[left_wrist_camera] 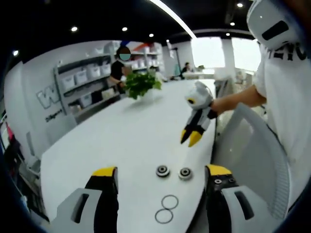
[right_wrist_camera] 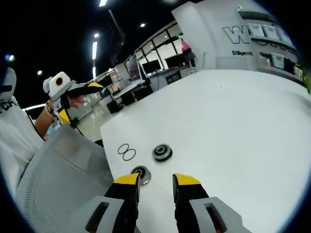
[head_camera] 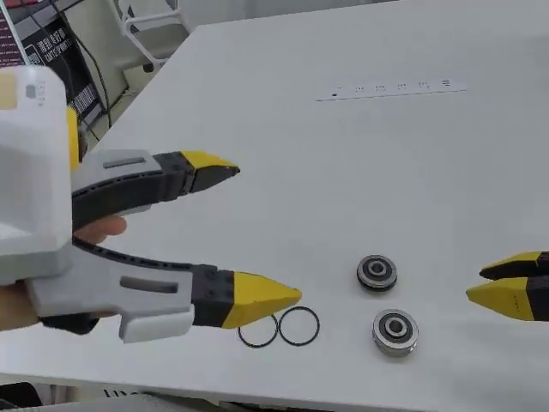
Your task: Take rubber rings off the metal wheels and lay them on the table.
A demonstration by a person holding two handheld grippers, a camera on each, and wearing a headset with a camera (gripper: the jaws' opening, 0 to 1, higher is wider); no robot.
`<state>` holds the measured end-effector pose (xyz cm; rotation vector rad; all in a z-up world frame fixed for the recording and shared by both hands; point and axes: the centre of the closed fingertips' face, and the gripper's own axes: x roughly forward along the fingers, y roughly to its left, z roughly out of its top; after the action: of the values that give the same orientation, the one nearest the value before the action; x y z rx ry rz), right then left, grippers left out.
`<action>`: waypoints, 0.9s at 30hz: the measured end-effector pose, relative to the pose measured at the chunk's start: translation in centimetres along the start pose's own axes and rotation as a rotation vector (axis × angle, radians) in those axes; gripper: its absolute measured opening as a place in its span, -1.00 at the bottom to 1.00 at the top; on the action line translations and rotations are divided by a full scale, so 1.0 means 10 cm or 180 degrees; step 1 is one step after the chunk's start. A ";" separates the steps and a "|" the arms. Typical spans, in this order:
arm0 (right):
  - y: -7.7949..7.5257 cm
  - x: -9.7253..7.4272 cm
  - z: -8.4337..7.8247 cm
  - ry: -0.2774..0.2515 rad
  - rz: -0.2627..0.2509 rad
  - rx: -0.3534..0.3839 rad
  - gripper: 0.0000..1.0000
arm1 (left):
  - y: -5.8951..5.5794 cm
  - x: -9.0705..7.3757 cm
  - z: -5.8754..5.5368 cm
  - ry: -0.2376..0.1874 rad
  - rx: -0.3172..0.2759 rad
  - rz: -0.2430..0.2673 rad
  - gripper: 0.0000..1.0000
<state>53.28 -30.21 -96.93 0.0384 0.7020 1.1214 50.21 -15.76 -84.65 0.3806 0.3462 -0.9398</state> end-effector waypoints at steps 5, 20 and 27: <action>0.01 0.04 -0.04 0.0012 0.0024 0.0030 -0.42 | 0.03 0.11 0.12 -0.0032 0.0086 -0.0059 0.49; -0.03 0.09 -0.05 -0.0018 0.0036 0.0111 -0.42 | 0.16 0.56 0.33 -0.0211 0.0197 -0.0238 0.32; -0.06 0.10 -0.05 -0.0023 0.0037 0.0145 -0.43 | 0.22 0.86 0.24 -0.0230 0.0230 -0.0269 0.14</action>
<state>53.72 -29.86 -98.05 0.0853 0.7216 1.1159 57.01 -21.82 -86.06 0.3995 0.2643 -1.0483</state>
